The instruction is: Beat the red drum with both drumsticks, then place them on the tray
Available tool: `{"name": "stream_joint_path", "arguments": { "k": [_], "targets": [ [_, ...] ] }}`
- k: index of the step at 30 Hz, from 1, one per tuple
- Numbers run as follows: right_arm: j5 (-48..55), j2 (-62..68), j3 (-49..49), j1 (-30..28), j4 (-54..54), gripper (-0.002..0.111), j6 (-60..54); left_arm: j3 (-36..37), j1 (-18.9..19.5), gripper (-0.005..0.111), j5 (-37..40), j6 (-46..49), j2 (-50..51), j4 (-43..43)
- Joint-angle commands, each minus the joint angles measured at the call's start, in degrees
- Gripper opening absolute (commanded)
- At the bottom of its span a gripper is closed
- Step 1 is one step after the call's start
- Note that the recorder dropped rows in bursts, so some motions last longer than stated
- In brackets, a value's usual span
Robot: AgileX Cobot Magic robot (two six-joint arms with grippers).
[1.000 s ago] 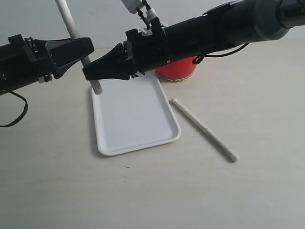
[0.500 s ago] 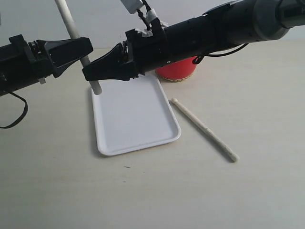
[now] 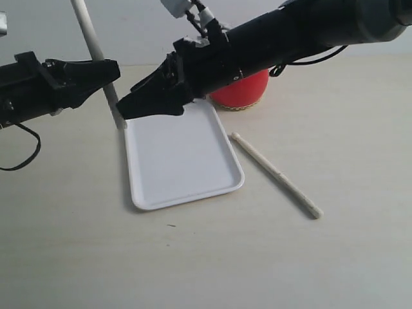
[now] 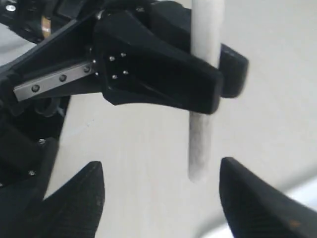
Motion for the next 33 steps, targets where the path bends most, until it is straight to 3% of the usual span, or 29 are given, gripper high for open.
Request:
{"name": "stream_joint_path", "arguments": {
  "k": [1,4,7,12,15,21,33],
  "targets": [
    [-13.21,-6.66,-0.36,-1.57,-12.65,0.064,13.35,-1.93,-0.14,0.000,12.74,-3.73,-3.40,1.45],
    [-24.18,-10.29,-0.36,-1.57,-29.08,0.063,29.34,-2.57,-0.14,0.000,19.50,-8.15,-5.83,2.90],
    [-26.04,-12.46,-0.36,-1.57,-48.51,0.059,47.55,-2.57,-0.14,0.000,21.61,-9.10,-8.12,4.31],
    [-17.25,-12.16,-0.36,-1.57,-73.72,0.046,69.39,-2.57,-0.14,0.000,24.58,-12.11,-10.31,7.27],
    [-8.02,-10.73,-0.25,-1.57,-81.36,0.044,76.60,-2.57,-0.14,0.000,25.69,-13.37,-10.57,8.72],
    [-2.74,-6.53,0.17,-1.57,-81.82,0.044,80.16,-2.57,-0.14,0.000,26.42,-15.46,-10.57,11.11],
    [-9.17,0.08,7.24,-1.57,-80.96,0.043,77.54,-2.57,-0.14,0.000,26.42,-16.26,-10.57,11.73]
  ]
}}
